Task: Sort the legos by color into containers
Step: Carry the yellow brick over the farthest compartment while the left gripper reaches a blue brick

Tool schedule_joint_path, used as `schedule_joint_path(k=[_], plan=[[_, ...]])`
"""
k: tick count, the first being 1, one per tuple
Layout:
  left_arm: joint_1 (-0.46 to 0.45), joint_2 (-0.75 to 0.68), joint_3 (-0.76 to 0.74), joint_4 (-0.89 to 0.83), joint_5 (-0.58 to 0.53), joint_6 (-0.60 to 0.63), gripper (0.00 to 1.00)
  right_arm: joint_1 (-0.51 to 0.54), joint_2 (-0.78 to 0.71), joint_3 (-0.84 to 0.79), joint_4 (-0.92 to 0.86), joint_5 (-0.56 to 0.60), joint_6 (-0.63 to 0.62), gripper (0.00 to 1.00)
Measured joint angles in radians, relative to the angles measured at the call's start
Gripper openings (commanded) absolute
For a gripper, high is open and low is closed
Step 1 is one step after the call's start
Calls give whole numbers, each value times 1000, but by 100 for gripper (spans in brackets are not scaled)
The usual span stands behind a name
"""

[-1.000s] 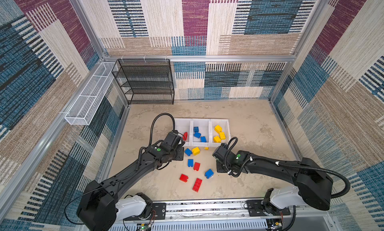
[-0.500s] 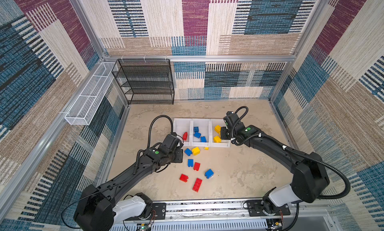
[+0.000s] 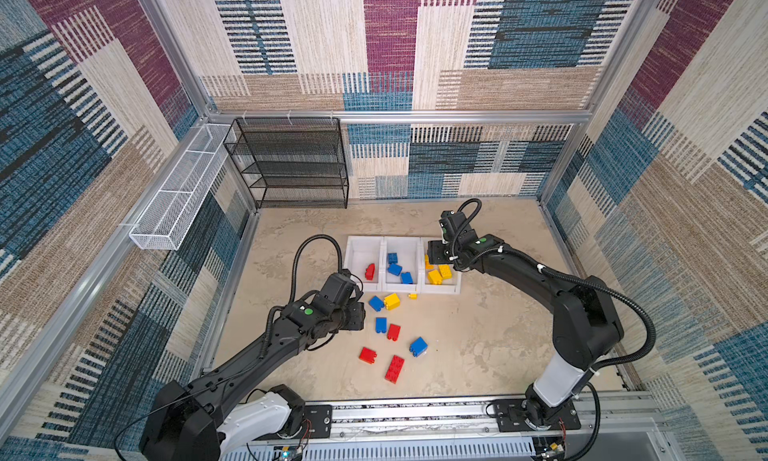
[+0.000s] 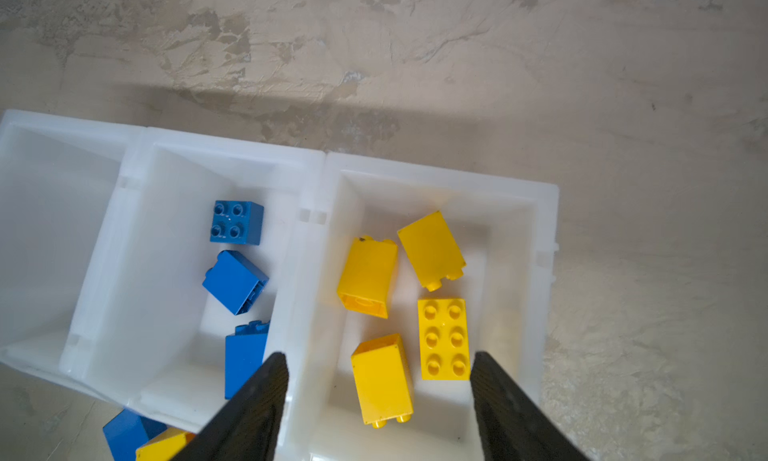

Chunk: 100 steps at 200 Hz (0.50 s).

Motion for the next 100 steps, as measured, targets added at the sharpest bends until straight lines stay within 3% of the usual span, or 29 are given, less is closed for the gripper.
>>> schedule_joint_path(k=[100], plan=[[-3, 40, -1, 16, 55, -4, 62, 0, -237, -183, -5, 1, 34, 75]])
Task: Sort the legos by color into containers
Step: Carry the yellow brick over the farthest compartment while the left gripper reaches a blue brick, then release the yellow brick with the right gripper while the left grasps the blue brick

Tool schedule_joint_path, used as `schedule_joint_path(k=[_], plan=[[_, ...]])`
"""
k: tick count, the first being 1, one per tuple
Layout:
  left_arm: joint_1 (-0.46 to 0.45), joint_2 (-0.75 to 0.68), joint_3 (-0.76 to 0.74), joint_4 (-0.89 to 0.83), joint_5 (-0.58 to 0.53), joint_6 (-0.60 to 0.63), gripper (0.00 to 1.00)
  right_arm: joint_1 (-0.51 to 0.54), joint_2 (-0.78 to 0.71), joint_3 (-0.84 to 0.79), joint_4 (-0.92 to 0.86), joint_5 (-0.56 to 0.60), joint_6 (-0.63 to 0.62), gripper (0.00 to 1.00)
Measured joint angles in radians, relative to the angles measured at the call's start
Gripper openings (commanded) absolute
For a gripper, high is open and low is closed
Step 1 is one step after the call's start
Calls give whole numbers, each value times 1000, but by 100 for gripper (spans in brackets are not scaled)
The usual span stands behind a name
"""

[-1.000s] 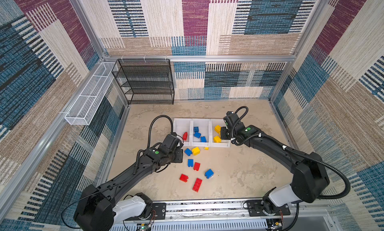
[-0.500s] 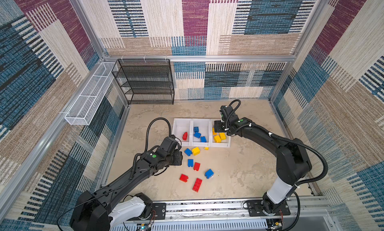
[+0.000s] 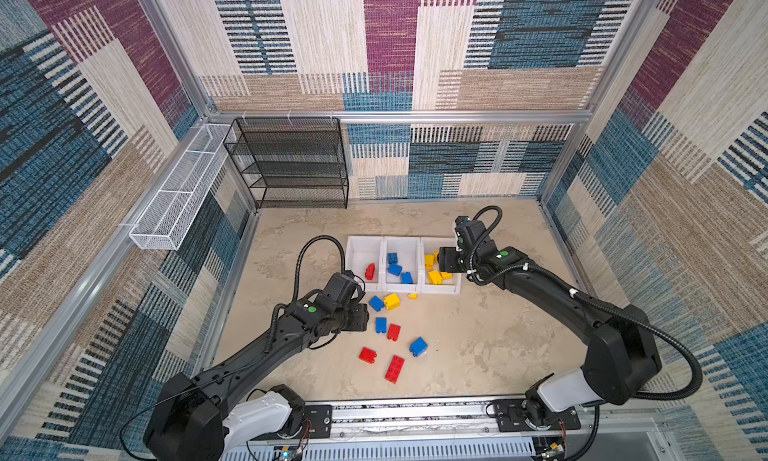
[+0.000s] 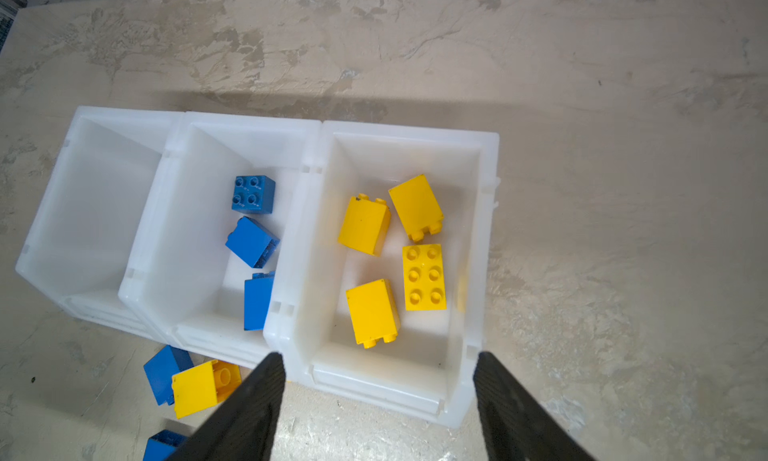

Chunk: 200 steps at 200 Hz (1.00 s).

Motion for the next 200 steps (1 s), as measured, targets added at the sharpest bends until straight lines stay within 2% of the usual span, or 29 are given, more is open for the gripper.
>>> schedule_joint_path(k=[53, 115, 176, 200], plan=[[-38, 77, -9, 40, 28, -24, 62, 0, -131, -153, -12, -11, 46, 75], [-100, 259, 58, 79, 25, -46, 62, 0, -251, -317, -18, -27, 104, 75], [-126, 444, 160, 85, 11, -50, 54, 0, -318, -352, -29, -34, 130, 75], [-130, 484, 176, 85, -2, -50, 48, 0, -325, -359, -33, -34, 133, 75]])
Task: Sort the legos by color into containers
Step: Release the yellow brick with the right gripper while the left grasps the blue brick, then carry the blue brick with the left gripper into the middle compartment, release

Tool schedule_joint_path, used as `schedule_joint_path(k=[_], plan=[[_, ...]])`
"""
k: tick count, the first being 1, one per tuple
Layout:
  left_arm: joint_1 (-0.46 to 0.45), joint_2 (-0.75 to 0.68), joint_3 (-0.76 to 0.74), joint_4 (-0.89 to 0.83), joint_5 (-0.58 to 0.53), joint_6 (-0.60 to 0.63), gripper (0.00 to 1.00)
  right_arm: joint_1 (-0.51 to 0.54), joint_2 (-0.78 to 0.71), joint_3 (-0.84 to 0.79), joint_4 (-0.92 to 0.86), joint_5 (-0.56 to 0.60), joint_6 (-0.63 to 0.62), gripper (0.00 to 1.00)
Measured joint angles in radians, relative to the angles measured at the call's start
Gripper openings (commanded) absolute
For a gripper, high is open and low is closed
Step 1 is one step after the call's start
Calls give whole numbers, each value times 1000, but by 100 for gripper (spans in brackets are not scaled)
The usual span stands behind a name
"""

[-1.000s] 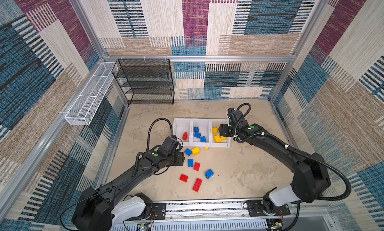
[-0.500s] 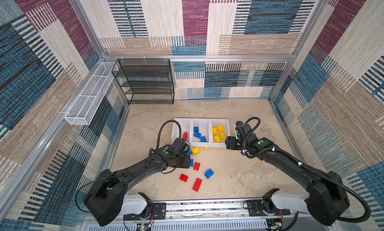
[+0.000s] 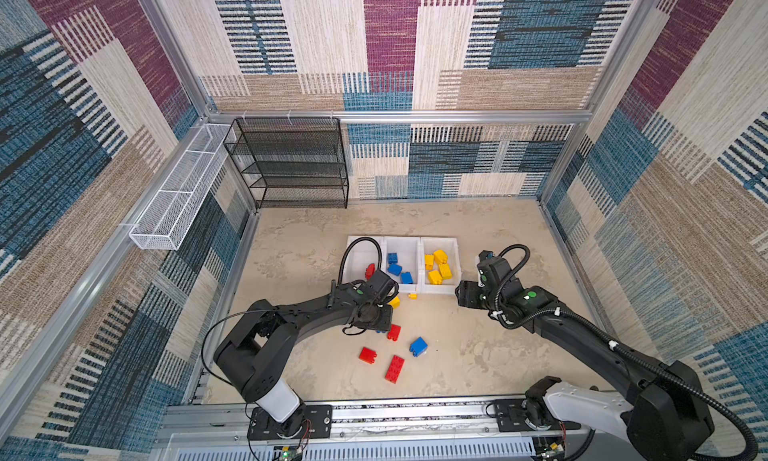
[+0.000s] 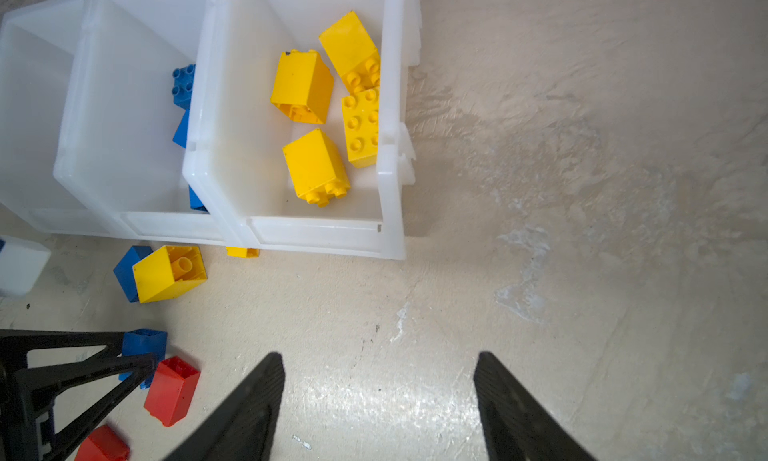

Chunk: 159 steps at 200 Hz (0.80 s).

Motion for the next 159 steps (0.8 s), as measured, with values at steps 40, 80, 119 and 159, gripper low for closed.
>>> schedule_joint_path(k=[40, 80, 119, 159], plan=[[-3, 21, 7, 0, -26, -3, 37, 0, -19, -14, -1, 1, 1, 75], [-3, 27, 14, 13, -26, -3, 26, 0, -27, -19, -3, 2, 8, 75], [-9, -5, 26, -3, -23, -3, 28, 0, -31, -19, -9, 6, 8, 75], [-10, -53, 151, -26, -26, 21, 32, 0, -38, -18, -22, 8, 8, 75]])
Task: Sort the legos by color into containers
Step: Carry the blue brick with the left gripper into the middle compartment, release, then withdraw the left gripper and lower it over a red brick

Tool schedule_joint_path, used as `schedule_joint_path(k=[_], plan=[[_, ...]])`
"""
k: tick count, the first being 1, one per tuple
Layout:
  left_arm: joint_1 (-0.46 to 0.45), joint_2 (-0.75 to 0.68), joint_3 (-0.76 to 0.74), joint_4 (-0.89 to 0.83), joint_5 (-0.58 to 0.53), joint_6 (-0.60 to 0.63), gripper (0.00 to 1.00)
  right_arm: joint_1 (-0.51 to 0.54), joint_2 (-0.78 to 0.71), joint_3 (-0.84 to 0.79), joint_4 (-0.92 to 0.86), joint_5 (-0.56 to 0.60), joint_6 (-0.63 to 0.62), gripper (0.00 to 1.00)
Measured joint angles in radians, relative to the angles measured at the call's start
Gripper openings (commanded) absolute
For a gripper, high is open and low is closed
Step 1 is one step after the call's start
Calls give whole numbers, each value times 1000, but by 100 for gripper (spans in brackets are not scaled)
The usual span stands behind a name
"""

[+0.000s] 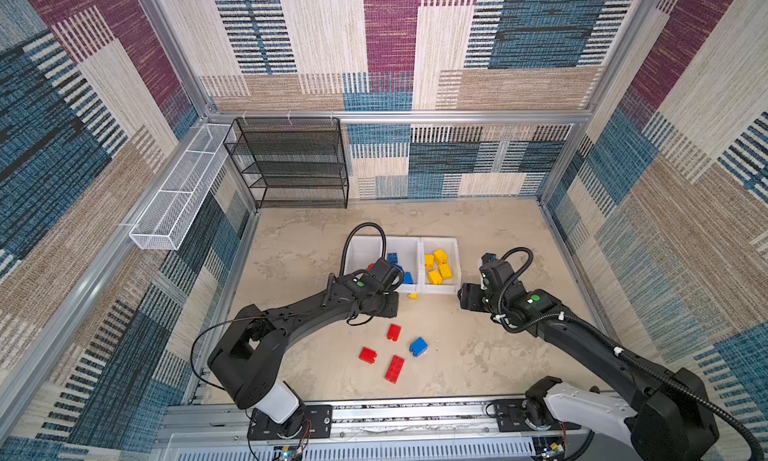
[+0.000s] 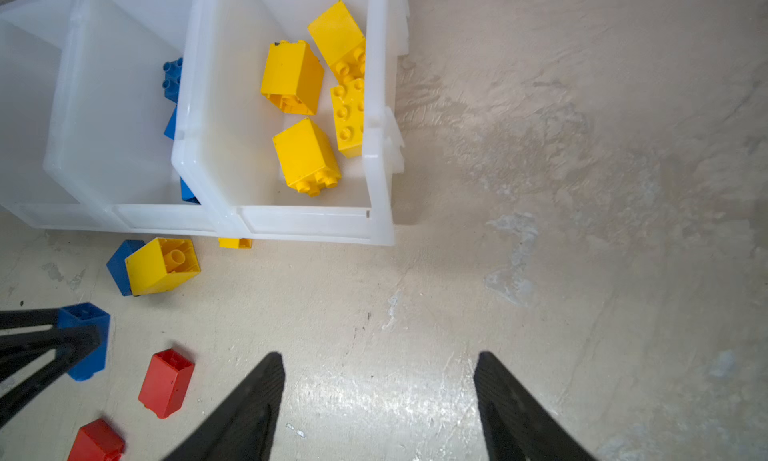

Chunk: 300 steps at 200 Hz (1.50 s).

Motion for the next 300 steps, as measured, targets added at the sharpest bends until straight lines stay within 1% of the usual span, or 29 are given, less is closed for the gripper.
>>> schedule_joint_path(k=[24, 57, 87, 99, 127, 142, 153, 197, 227, 242, 256, 283, 300], plan=[[17, 52, 137, -17, -7, 56, 32, 0, -14, 0, -2, 0, 1, 75], [69, 220, 352, -58, -19, 127, 32, 0, -51, 0, -14, 0, 15, 75], [107, 361, 504, -96, -22, 168, 33, 0, -84, -9, -37, 0, 23, 74], [113, 406, 550, -111, -21, 176, 35, 0, -97, -12, -47, 2, 26, 74], [117, 454, 598, -139, -13, 190, 49, 0, -121, -20, -62, 3, 29, 75], [117, 455, 599, -143, -13, 190, 53, 0, -126, -23, -66, 3, 29, 75], [117, 455, 599, -145, -12, 190, 54, 0, -126, -26, -67, 3, 29, 75], [117, 436, 586, -149, -14, 190, 54, 0, -126, -40, -69, 2, 29, 75], [118, 372, 542, -154, -13, 189, 55, 0, -126, -42, -68, 2, 29, 75], [118, 316, 489, -154, -13, 187, 55, 0, -125, -42, -67, 2, 19, 76], [114, 243, 409, -154, -15, 176, 55, 0, -120, -42, -61, 2, 5, 76], [88, 52, 210, -173, -44, 128, 56, 0, -108, -52, -28, -26, -39, 76], [61, -63, 87, -189, -66, 71, 56, 0, -102, -53, -14, -47, -67, 75]])
